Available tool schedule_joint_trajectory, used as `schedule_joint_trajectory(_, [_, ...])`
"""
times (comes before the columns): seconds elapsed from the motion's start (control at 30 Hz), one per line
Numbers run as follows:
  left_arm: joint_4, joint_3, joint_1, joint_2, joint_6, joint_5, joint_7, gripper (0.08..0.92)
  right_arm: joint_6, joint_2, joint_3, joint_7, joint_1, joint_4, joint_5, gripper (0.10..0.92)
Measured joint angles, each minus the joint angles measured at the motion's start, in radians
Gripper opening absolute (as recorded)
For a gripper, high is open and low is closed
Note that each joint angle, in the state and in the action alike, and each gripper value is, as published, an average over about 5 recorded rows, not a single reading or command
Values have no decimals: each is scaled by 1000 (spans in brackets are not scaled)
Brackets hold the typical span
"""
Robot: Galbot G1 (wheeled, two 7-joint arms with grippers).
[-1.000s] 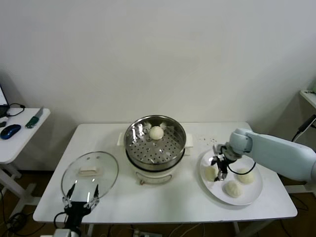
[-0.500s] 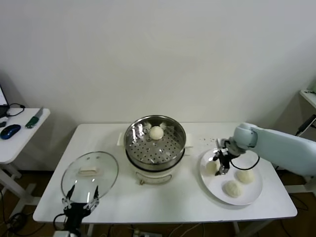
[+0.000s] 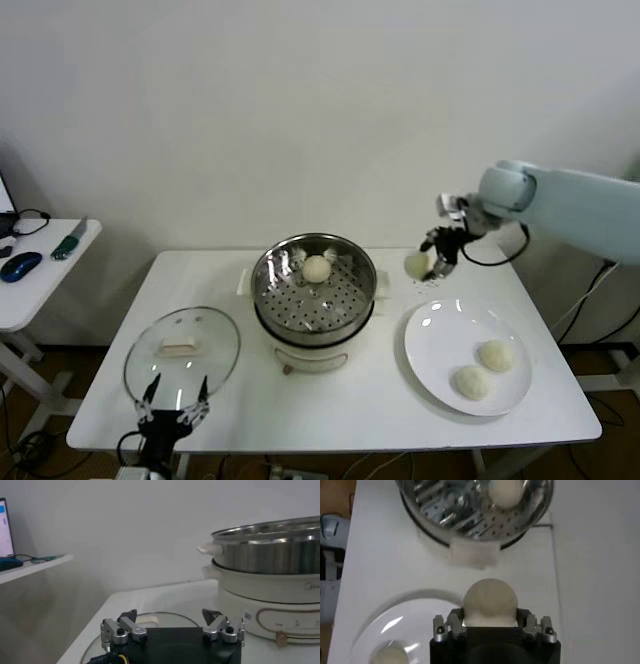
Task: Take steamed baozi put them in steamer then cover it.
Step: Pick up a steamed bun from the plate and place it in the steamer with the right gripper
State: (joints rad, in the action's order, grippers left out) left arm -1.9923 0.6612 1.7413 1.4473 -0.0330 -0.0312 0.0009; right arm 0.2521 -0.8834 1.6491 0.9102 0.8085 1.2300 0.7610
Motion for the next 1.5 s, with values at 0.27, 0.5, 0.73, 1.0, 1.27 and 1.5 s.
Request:
schedule_joint_trajectory(0.27, [-3,-13,-8,-2,10,20,-13,823,20,-180,19,-20,54,-35,116,671])
schedule_joint_trajectory(0.5, [-21,-13,-5,-8,19,29,-22,823,41,-346,-6,-39,8,-96,149,671])
schedule_joint_trajectory(0.73, [-30,-8,3,-11,24,33,-24,823,46,-476,-33,-42,-86,-179,127,678])
schedule_joint_trajectory(1.0, [-44,2,12,-12,28,36,-22,823,44,-561,-39,-38,-176,-257,94,679])
schedule_joint_trajectory(1.27, [-50,0,14,-11,21,37,-11,823,49,-597,-51,-31,-223,-296,81,723])
schedule_joint_trajectory(1.5, [-58,-9,16,-6,19,49,-15,823,52,-594,-65,-20,-230,-300,60,819])
